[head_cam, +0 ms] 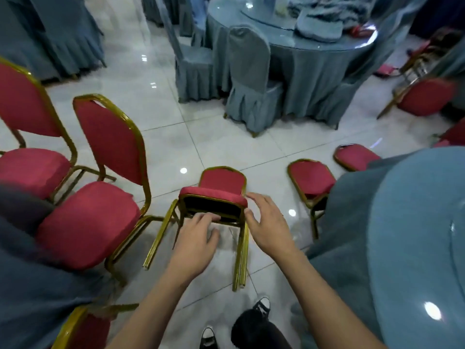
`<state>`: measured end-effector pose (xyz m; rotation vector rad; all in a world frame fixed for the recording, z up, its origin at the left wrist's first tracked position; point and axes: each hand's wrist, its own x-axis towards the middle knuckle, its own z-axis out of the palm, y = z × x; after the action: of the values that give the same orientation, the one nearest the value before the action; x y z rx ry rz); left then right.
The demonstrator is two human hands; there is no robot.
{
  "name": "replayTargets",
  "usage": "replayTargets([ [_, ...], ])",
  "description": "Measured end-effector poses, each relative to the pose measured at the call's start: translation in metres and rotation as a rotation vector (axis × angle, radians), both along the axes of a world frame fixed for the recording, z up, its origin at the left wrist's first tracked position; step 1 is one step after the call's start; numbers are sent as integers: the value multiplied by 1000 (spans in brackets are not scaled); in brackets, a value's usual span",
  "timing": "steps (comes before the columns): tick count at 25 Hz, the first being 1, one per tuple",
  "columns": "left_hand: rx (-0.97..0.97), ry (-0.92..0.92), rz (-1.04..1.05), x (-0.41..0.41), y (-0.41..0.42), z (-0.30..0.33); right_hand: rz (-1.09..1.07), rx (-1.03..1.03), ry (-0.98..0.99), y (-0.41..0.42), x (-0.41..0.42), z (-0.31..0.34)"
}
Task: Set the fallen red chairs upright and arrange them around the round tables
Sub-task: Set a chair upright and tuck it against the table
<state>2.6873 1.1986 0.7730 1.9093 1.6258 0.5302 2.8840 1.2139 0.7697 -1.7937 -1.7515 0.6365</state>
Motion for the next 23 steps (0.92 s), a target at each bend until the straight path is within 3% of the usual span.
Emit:
replayTargets([
  [5, 7, -2, -129, 89, 60, -2, -169, 0, 83, 24, 79, -9],
  [12, -10, -44, -213, 217, 154, -9, -300, -16, 30, 73, 212, -8],
  [17, -18, -47, -268, 283, 203, -13, -316, -19, 12, 125, 272, -12],
  [23, 2, -20, -185, 319, 296, -13, -232, -10, 27, 233, 313, -14],
])
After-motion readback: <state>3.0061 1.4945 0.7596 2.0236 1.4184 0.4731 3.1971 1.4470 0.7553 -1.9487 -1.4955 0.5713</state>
